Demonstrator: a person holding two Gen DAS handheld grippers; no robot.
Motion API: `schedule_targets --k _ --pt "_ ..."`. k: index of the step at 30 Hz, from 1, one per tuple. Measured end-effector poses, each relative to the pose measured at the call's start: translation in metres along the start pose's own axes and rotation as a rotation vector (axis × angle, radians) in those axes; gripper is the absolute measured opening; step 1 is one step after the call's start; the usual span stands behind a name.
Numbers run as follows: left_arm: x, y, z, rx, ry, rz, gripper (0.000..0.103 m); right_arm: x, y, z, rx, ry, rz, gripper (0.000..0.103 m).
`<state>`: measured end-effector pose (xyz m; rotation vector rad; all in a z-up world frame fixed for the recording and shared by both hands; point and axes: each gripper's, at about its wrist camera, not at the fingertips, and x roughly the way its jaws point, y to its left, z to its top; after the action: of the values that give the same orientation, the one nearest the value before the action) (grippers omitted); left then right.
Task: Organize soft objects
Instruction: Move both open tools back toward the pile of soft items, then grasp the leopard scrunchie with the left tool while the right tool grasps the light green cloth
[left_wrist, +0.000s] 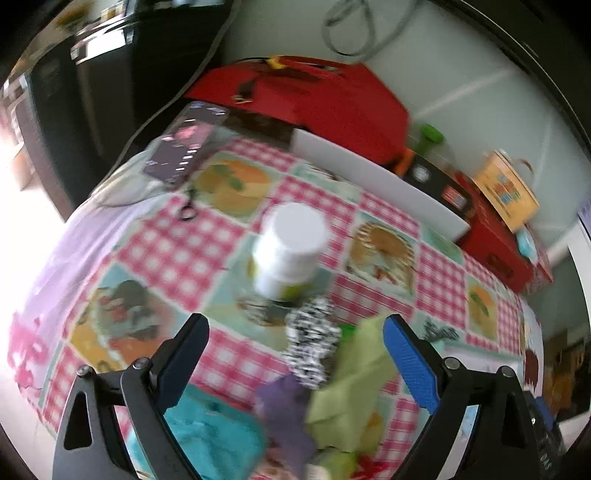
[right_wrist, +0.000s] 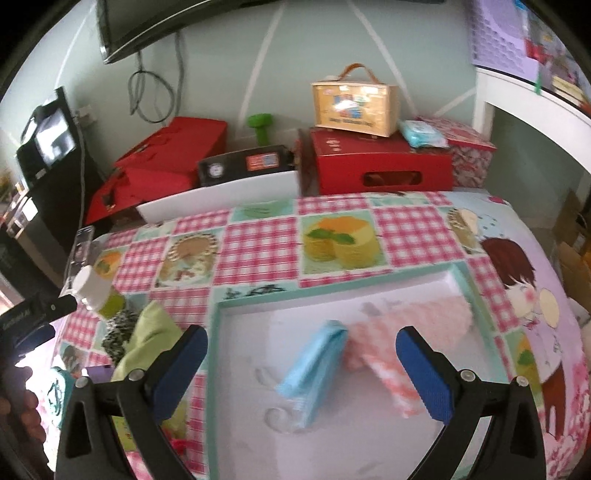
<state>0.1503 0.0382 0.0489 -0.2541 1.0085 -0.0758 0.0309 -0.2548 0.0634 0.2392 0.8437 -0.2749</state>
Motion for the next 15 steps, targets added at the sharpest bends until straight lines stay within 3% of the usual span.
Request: schedule_targets --k 8,15 --pt "0.005 0.033 0.001 -0.074 0.016 0.007 0.095 0.026 0.068 -0.005 -0.094 0.052 0.152 0.103" --pt "0.019 0.026 -0.002 -0.059 0.072 -0.015 0.095 0.054 0.116 -0.021 -0.204 0.117 0.192 0.103"
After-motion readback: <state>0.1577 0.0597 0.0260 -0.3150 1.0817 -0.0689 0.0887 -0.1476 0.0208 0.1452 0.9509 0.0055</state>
